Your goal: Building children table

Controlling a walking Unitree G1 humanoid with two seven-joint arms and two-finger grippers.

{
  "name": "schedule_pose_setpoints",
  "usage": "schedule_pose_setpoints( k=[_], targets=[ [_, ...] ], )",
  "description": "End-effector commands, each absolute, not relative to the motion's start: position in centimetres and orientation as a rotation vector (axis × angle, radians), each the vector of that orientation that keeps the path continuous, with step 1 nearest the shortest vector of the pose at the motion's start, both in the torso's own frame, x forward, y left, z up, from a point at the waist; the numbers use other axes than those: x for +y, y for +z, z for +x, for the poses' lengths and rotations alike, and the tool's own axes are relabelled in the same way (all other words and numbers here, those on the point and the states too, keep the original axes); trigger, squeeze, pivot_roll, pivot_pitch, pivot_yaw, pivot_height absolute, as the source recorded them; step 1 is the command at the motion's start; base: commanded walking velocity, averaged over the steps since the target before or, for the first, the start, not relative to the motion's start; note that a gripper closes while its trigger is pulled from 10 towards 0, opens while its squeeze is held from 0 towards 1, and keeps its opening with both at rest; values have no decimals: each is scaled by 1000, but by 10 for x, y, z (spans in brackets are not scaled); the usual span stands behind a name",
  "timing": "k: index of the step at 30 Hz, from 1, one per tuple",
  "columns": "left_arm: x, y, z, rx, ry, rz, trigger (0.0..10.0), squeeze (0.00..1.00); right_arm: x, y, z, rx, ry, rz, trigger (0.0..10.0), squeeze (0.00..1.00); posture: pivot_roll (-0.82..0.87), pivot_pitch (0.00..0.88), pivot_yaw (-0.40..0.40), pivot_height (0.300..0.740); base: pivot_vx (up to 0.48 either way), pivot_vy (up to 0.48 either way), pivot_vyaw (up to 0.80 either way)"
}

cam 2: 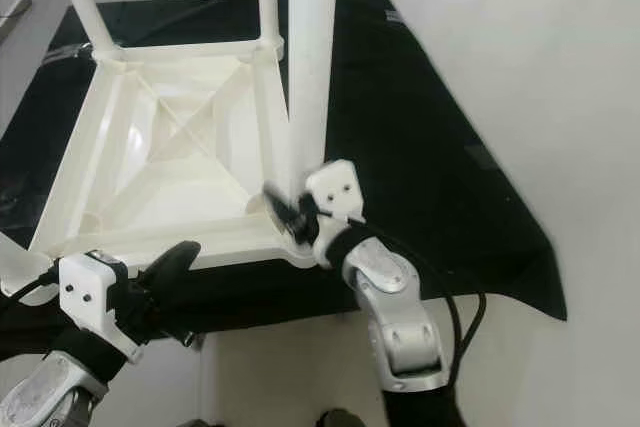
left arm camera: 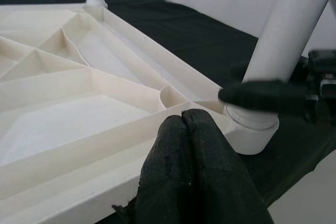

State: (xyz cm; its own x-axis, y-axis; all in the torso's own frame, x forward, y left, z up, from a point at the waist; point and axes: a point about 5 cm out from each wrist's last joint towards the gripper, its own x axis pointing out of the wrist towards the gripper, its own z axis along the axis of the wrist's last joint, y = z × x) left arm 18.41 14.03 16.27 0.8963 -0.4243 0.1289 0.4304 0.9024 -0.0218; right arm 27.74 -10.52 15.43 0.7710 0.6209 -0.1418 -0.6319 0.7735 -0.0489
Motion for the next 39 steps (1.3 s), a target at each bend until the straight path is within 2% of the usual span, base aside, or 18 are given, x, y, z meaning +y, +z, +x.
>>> schedule_pose_setpoints(
  k=[1, 3, 4, 6, 7, 10, 15, 16, 18, 19, 29, 31, 33, 35, 36, 37, 38, 39],
  targets=[
    [139, 158, 185, -100, -446, -67, 10000, 0, -94, 160, 275, 117, 785, -73, 10000, 1000, 50, 165, -37, 740, 0, 0, 0],
    [138, 157, 186, -98, -456, -72, 10000, 0, -96, 176, 279, 55, 970, -127, 10000, 1000, 52, 153, -44, 740, 0, 0, 0],
    [138, 157, 186, -98, -456, -72, 10000, 0, -96, 176, 279, 55, 970, -127, 10000, 1000, 52, 153, -44, 740, 0, 0, 0],
    [136, 156, 187, -99, -463, -71, 10000, 0, -104, 188, 288, 8, 1133, -190, 10000, 0, 56, 147, -50, 740, 0, 0, 0],
    [136, 156, 187, -99, -463, -71, 10000, 0, -104, 188, 288, 8, 1133, -190, 10000, 0, 56, 147, -50, 740, 0, 0, 0],
    [132, 155, 186, -99, -480, -70, 10000, 0, -116, 198, 314, 16, 1236, -196, 10000, 0, 69, 136, -65, 740, 0, 0, 0],
    [129, 153, 184, -83, -518, -66, 10000, 0, -112, 204, 331, 15, 1299, -158, 10000, 0, 78, 130, -70, 740, 0, 0, 0],
    [129, 153, 183, -81, -525, -64, 10000, 0, -110, 205, 336, 19, 1309, -136, 4706, 0, 81, 128, -72, 740, 0, 0, 0],
    [128, 153, 182, -80, -528, -62, 10000, 0, -109, 206, 339, 23, 1313, -123, 4706, 0, 82, 126, -71, 740, 0, 0, 0],
    [128, 152, 180, -81, -537, -53, 10000, 0, -108, 207, 345, 31, 1316, -105, 0, 0, 83, 126, -69, 740, 0, 0, 0],
    [127, 154, 170, -85, -550, -34, 10000, 0, -129, 198, 350, 49, 1251, -139, 0, 0, 62, 144, -68, 740, 0, 0, 0],
    [130, 155, 169, -92, -526, -69, 10000, 0, -142, 188, 342, 70, 1107, -188, 0, 0, 40, 161, -74, 740, 0, 0, 0],
    [130, 156, 169, -95, -521, -78, 10000, 0, -144, 186, 340, 73, 1083, -194, 0, 0, 40, 161, -74, 740, 0, 0, 0],
    [131, 156, 171, -101, -519, -85, 10000, 0, -137, 173, 326, 106, 923, -216, 0, 0, 25, 171, -76, 740, 0, 0, 0],
    [133, 157, 171, -102, -520, -85, 10000, 0, -124, 161, 310, 135, 685, -161, 0, 0, 12, 189, -60, 740, 0, 0, 0],
    [133, 157, 171, -102, -520, -85, 10000, 0, -124, 161, 310, 135, 685, -161, 0, 0, 12, 189, -60, 740, 0, 0, 0],
    [134, 158, 171, -103, -520, -85, 10000, 0, -122, 155, 297, 160, 492, -116, 0, 0, 12, 193, -56, 740, 0, 0, 0],
    [134, 158, 171, -103, -520, -85, 10000, 0, -122, 155, 297, 160, 492, -116, 0, 0, 12, 193, -56, 740, 0, 0, 0]
  ],
)
